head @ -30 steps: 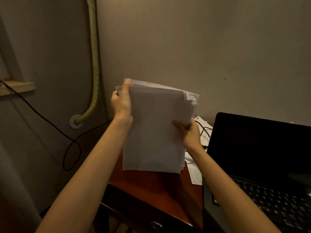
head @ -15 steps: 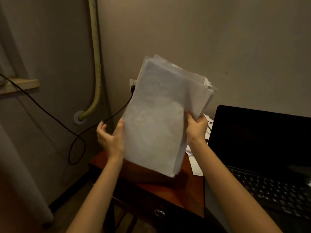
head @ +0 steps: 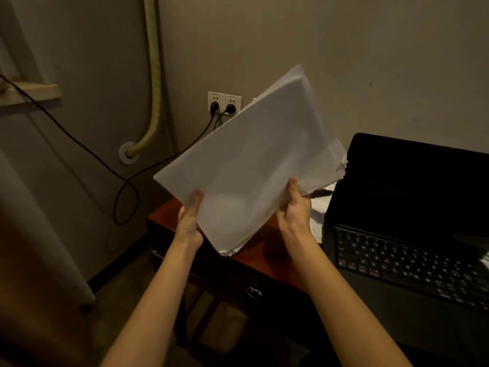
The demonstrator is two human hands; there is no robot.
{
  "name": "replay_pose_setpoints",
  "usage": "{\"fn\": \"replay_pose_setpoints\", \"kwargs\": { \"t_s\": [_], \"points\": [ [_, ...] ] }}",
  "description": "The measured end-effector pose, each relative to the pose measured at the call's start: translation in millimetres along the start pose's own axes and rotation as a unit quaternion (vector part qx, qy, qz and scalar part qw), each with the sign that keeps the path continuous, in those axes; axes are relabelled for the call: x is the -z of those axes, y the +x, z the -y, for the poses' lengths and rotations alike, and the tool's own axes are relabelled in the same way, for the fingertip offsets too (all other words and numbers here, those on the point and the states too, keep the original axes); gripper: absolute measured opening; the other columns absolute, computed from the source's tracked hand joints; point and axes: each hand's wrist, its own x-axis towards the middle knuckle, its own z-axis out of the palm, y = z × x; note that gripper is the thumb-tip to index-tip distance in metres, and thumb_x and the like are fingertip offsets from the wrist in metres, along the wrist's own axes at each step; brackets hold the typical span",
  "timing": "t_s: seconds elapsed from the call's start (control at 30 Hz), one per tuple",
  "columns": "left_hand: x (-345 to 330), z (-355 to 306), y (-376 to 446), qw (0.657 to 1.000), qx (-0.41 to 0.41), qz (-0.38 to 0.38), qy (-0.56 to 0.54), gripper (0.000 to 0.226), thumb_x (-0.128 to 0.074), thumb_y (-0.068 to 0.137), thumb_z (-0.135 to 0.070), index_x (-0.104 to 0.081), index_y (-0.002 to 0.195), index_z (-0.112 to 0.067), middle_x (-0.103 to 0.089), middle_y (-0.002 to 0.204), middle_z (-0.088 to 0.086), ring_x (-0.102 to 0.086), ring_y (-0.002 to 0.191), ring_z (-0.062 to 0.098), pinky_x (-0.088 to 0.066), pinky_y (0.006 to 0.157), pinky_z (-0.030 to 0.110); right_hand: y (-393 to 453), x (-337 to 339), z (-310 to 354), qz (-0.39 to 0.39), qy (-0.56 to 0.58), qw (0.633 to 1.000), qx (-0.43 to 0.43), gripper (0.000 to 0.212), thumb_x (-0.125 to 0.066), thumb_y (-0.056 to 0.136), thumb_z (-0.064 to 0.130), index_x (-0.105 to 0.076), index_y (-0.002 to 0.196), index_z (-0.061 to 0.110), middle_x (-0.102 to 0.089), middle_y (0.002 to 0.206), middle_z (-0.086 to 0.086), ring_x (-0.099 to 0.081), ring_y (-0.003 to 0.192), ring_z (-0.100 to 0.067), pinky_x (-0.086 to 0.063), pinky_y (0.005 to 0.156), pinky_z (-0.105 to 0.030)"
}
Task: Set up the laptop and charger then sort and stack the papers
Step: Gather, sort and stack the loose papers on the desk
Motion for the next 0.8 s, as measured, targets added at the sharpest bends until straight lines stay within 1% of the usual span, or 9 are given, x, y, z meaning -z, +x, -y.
{"fn": "replay_pose_setpoints", "kwargs": {
  "t_s": [0.07, 0.2, 0.33, 0.4, 0.47, 0.53, 0.6, 0.7, 0.8],
  "points": [
    [-0.2, 0.9, 0.9, 1.0, 0.022, 0.014, 0.003, 0.068, -0.079, 0.064, -0.03, -0.055, 0.126, -0.015, -0.066, 0.12, 0.008, -0.065, 0.106, 0.024, -0.054, 0.085, 0.042, 1.5, 7.4, -1.5, 0.024, -0.006, 1.0, -0.015, 0.028, -0.058, 0.091, 0.016, -0.056, 0.117, 0.009, -0.065, 0.107, -0.002, -0.062, 0.098, -0.017, -0.057, 0.081, -0.031],
    [0.8, 1.4, 1.4, 0.994, 0.09, 0.059, 0.005, 0.099, -0.097, 0.023, -0.039, -0.062, 0.112, -0.016, -0.073, 0.102, 0.004, -0.071, 0.093, 0.022, -0.053, 0.077, 0.042, 8.5, 11.8, 1.8, 0.1, -0.033, 0.994, -0.026, 0.081, -0.084, 0.058, 0.041, -0.054, 0.126, 0.006, -0.066, 0.115, -0.007, -0.063, 0.107, -0.024, -0.054, 0.09, -0.039],
    [0.8, 6.6, 7.9, 0.993, 0.091, 0.05, -0.048, 0.094, -0.098, 0.017, -0.035, -0.066, 0.103, -0.014, -0.072, 0.102, 0.007, -0.071, 0.09, 0.024, -0.054, 0.076, 0.043, 14.9, 14.8, 2.7, 0.125, -0.043, 0.991, -0.036, 0.091, -0.093, 0.039, 0.047, -0.059, 0.117, 0.014, -0.072, 0.104, 0.0, -0.068, 0.095, -0.017, -0.058, 0.076, -0.035],
    [-0.2, 6.4, 10.0, 0.992, 0.085, 0.058, -0.067, 0.093, -0.099, 0.019, -0.031, -0.066, 0.104, -0.014, -0.071, 0.104, 0.007, -0.07, 0.092, 0.024, -0.058, 0.076, 0.044, 17.7, 20.0, 2.6, 0.123, -0.032, 0.991, -0.046, 0.095, -0.093, 0.039, 0.044, -0.057, 0.121, 0.014, -0.07, 0.109, -0.003, -0.066, 0.1, -0.02, -0.057, 0.08, -0.038],
    [-0.6, 3.6, 10.8, 0.993, 0.062, 0.075, -0.073, 0.089, -0.099, 0.02, -0.029, -0.066, 0.1, -0.012, -0.073, 0.099, 0.007, -0.071, 0.089, 0.023, -0.06, 0.07, 0.041, 17.0, 24.3, 3.3, 0.135, -0.017, 0.989, -0.054, 0.092, -0.091, 0.049, 0.039, -0.054, 0.127, 0.01, -0.065, 0.118, -0.008, -0.063, 0.108, -0.025, -0.054, 0.088, -0.041],
    [-1.4, -0.9, 11.8, 0.992, 0.041, 0.081, -0.082, 0.089, -0.099, 0.025, -0.025, -0.065, 0.106, -0.01, -0.072, 0.101, 0.008, -0.07, 0.092, 0.024, -0.059, 0.067, 0.038, 15.2, 26.8, 6.0, 0.128, -0.014, 0.99, -0.055, 0.076, -0.083, 0.06, 0.033, -0.054, 0.126, 0.009, -0.067, 0.116, -0.008, -0.064, 0.106, -0.023, -0.056, 0.082, -0.038],
    [1.1, -3.9, 15.8, 0.993, 0.039, 0.069, -0.086, 0.094, -0.097, 0.031, -0.022, -0.062, 0.117, -0.01, -0.069, 0.11, 0.01, -0.067, 0.103, 0.028, -0.059, 0.071, 0.041, 15.4, 29.5, 8.1, 0.108, -0.031, 0.992, -0.063, 0.057, -0.072, 0.07, 0.026, -0.056, 0.123, 0.011, -0.069, 0.111, -0.004, -0.066, 0.101, -0.02, -0.057, 0.079, -0.039],
    [6.7, -7.9, 20.3, 0.996, 0.015, 0.073, -0.056, 0.092, -0.098, 0.029, -0.025, -0.063, 0.112, -0.014, -0.069, 0.109, 0.009, -0.066, 0.104, 0.029, -0.057, 0.081, 0.048, 15.9, 36.5, 7.0, 0.086, -0.065, 0.992, -0.06, 0.044, -0.062, 0.083, 0.017, -0.055, 0.126, 0.008, -0.067, 0.112, -0.003, -0.064, 0.104, -0.019, -0.051, 0.094, -0.04],
    [14.5, -12.3, 21.0, 0.992, -0.028, 0.112, -0.044, 0.064, -0.093, 0.045, -0.018, -0.066, 0.104, -0.015, -0.072, 0.099, 0.004, -0.07, 0.092, 0.023, -0.059, 0.072, 0.042, 16.8, 48.0, 4.0, 0.058, -0.108, 0.991, -0.057, 0.038, -0.059, 0.087, 0.003, -0.055, 0.124, 0.006, -0.067, 0.111, -0.006, -0.063, 0.104, -0.023, -0.053, 0.091, -0.035]
  ]
}}
